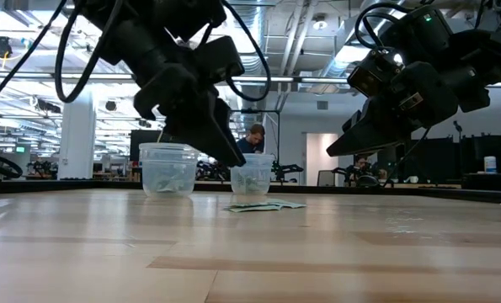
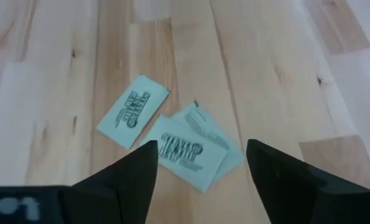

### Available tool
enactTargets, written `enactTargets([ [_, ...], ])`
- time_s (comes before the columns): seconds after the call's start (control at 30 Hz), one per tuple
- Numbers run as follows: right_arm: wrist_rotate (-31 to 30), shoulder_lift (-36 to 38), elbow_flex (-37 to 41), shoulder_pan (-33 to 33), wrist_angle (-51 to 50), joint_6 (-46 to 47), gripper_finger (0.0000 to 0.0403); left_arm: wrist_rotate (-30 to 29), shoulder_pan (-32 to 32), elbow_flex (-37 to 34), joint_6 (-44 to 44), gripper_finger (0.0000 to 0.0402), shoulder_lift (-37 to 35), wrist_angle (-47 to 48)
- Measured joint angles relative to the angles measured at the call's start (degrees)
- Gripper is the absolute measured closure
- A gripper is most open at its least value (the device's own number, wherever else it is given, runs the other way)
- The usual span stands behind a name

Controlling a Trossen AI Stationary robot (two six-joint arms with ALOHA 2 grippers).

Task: Pick and place items into bin
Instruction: Put the stevia packet into the bottom transparent bin

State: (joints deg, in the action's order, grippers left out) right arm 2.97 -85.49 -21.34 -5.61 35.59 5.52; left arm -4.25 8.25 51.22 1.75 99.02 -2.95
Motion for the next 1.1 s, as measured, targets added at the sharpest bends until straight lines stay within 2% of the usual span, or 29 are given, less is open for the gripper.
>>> enactTargets([
  [0.27,-0.01,0.0,0.0,0.0,0.0,0.02,0.0393,-2.26,0.04,0.02,-6.23,0.0137,2.48,-1.58],
  [0.87,-0.03,0.0,0.0,0.0,0.31,0.0,0.0393,-6.38,0.48,0.02,-11.68,0.0136,3.36,-3.08],
  [1.1,-0.03,0.0,0.0,0.0,0.48,-0.02,0.0393,-6.39,1.35,2.59,-12.34,0.0136,8.54,-2.4],
])
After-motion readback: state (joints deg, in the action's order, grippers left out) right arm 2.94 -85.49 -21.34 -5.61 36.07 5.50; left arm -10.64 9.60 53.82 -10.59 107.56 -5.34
